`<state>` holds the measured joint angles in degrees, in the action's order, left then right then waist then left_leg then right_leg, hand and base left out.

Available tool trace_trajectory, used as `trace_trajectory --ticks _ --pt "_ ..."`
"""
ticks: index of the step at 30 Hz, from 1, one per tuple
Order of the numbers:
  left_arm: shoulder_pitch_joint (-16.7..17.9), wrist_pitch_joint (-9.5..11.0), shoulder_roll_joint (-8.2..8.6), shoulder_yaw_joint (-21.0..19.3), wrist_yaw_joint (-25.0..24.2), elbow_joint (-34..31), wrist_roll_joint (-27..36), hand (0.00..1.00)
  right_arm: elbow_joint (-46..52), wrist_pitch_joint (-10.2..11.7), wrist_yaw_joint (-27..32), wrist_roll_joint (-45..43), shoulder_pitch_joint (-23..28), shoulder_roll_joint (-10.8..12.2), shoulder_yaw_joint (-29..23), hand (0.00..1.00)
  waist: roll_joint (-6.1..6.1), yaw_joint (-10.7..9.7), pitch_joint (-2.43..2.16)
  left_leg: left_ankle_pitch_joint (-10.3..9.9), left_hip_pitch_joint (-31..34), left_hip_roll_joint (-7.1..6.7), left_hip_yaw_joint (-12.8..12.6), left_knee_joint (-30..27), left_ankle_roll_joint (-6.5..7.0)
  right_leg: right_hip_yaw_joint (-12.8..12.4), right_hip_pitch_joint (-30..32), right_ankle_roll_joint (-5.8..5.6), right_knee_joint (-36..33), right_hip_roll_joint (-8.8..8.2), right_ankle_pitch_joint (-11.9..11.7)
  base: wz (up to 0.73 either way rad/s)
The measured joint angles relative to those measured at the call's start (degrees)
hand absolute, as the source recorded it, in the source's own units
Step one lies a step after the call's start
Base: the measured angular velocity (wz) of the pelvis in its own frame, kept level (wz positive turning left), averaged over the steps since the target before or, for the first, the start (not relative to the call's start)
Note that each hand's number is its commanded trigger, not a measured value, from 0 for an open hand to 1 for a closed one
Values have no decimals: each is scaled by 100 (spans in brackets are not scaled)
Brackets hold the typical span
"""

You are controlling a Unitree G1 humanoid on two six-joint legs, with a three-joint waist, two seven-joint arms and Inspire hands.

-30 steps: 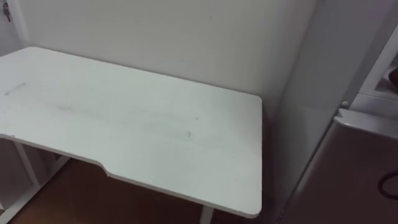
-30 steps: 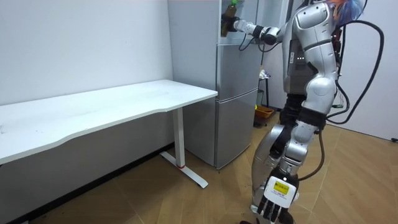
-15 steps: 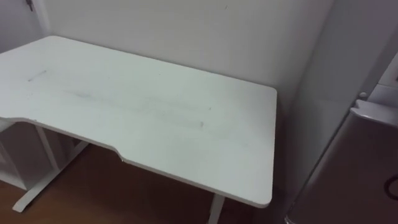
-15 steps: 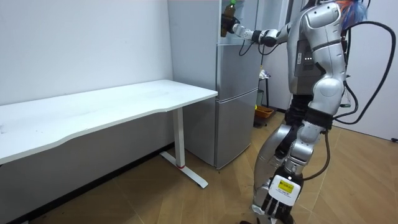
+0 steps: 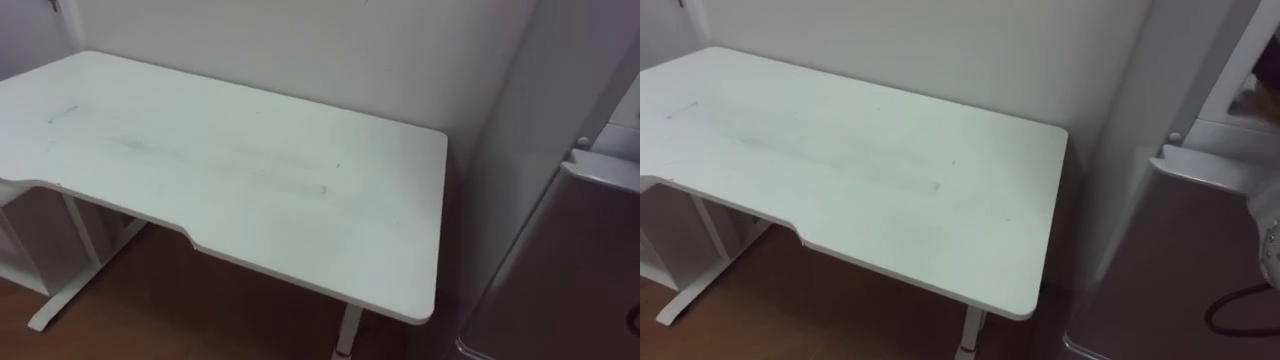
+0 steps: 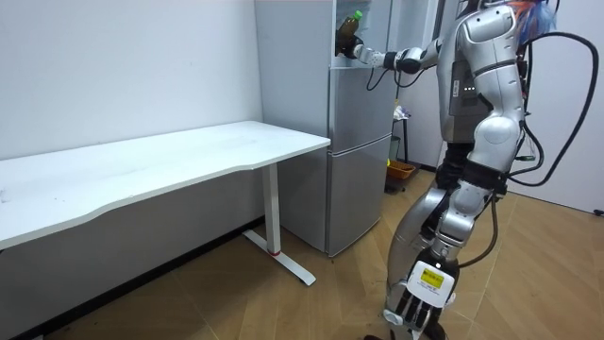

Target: Put the bottle in the upper fridge

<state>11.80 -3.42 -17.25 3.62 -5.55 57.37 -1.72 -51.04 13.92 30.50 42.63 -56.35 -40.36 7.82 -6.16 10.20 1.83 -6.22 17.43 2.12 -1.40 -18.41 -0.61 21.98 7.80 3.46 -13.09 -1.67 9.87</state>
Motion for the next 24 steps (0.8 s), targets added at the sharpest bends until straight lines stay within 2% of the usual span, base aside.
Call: trace_trajectory --ticks 24 --pt "5 4 -4 2 0 -4 332 0 -24 -219 -379 -163 0 -15 -26 0 -15 -35 -10 11 -4 26 -14 -21 -19 15 12 40 -72 -1 23 0"
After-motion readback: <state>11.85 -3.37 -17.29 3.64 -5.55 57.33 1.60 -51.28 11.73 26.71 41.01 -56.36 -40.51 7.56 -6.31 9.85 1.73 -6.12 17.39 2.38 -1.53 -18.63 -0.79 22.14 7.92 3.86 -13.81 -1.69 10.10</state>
